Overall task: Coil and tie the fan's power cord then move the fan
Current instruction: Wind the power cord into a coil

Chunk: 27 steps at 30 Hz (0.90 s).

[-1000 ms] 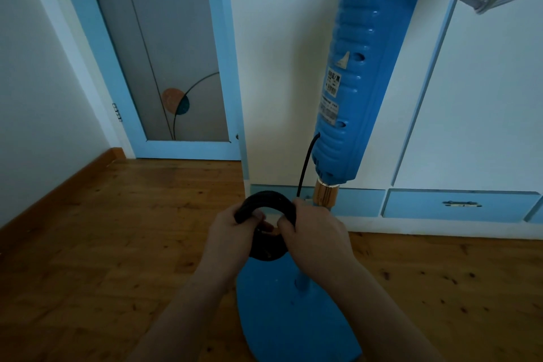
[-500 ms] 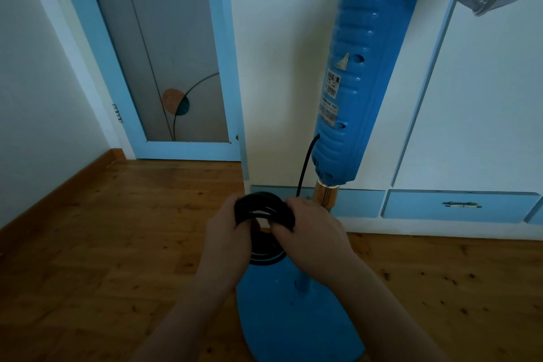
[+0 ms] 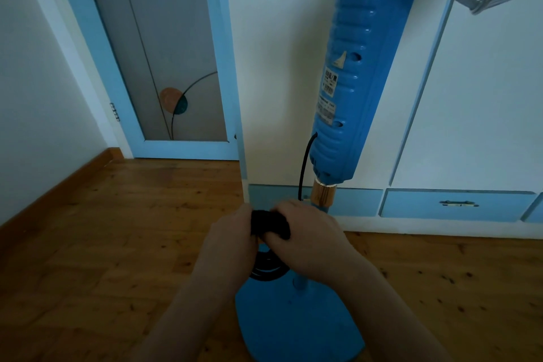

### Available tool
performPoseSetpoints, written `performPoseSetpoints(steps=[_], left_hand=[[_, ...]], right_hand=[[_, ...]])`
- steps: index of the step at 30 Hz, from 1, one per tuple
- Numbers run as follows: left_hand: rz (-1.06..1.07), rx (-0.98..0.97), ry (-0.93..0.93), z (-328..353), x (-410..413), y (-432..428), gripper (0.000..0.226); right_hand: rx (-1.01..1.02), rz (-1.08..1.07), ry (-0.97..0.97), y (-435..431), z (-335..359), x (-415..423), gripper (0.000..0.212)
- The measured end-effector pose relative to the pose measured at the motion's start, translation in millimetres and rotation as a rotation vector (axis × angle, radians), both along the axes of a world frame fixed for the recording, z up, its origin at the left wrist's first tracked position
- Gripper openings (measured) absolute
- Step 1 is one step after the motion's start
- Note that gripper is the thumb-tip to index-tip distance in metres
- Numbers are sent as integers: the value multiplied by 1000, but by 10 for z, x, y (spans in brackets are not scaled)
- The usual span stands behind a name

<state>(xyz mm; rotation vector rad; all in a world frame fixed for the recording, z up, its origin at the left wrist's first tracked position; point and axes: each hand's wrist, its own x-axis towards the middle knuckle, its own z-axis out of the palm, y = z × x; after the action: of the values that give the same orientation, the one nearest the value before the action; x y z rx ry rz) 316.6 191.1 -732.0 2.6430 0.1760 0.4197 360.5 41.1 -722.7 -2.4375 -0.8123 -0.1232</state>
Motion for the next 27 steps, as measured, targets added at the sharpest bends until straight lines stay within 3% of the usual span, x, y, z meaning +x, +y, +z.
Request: performPoseSetpoints(steps=[3, 5, 8, 12, 15, 17, 20, 23, 25, 27], left_hand=[[110, -243, 29, 2, 58, 58, 19], [138, -391, 10, -3, 79, 64, 24], [136, -611, -28, 17, 57, 30, 27], [117, -978, -48, 30, 40, -7, 26], [57, -1137, -24, 30, 24, -54, 26], [22, -1051, -6, 2, 25, -41, 24], [33, -568, -80, -21, 53, 26, 16], [-88, -191, -65, -35, 76, 48, 54], [-126, -8, -17, -26, 74, 62, 42], [-97, 8, -34, -31, 71, 93, 25]], right_hand=[[108, 126, 265, -62, 50, 4, 44], [101, 107, 235, -40, 33, -6, 52], [143, -24, 124, -2, -22, 16, 45], [342, -122, 228, -2, -79, 36, 36], [320, -116, 257, 3, -75, 40, 27], [268, -95, 250, -10, -68, 45, 22], [106, -101, 103, -61, -72, 47, 25], [-31, -35, -43, -92, -60, 37, 25], [-93, -5, -64, -85, -58, 27, 25], [-87, -21, -56, -57, -68, 18, 22]])
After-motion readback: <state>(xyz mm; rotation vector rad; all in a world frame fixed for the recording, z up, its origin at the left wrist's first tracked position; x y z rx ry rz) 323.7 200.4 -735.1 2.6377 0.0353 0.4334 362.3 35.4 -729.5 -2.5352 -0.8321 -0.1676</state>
